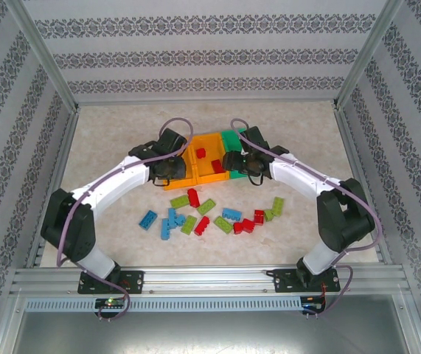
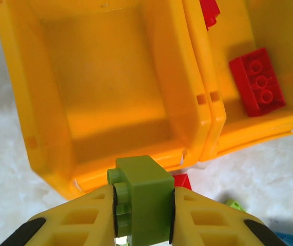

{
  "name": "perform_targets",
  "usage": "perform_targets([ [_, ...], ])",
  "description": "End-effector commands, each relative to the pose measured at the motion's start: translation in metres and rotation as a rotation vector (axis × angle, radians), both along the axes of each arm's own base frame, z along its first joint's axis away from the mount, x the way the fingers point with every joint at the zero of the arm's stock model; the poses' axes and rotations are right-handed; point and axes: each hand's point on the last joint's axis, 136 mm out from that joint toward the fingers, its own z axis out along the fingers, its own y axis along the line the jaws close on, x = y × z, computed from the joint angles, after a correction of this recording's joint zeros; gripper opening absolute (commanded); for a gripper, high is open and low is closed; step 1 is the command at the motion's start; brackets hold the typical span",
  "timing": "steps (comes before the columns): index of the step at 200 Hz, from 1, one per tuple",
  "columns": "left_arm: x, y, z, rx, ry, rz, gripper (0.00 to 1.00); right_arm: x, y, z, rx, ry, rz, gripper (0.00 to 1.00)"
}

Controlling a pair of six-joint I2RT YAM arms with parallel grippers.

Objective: Sort the legos into containers by color

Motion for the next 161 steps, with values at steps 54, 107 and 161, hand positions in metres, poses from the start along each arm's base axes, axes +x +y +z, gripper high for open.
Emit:
perform_targets([
  [54, 0.061, 0.010, -0.024, -0.007, 0.023, 0.041, 0.28, -0.041, 0.048, -0.001, -0.032, -0.082, 0.162, 0.69],
  [107, 0.069, 0.007, -0.030, -0.017, 0.039, 0.048, 0.54, -0.065, 0.101, -0.016, 0.007, -0.040, 0.257, 0.67],
  [161, 0.060, 0.015, 0.003, -0.064, -0.032, 0.093, 0.97, -0.085, 0.136, -0.035, -0.028, -0.003, 0.341, 0.63],
])
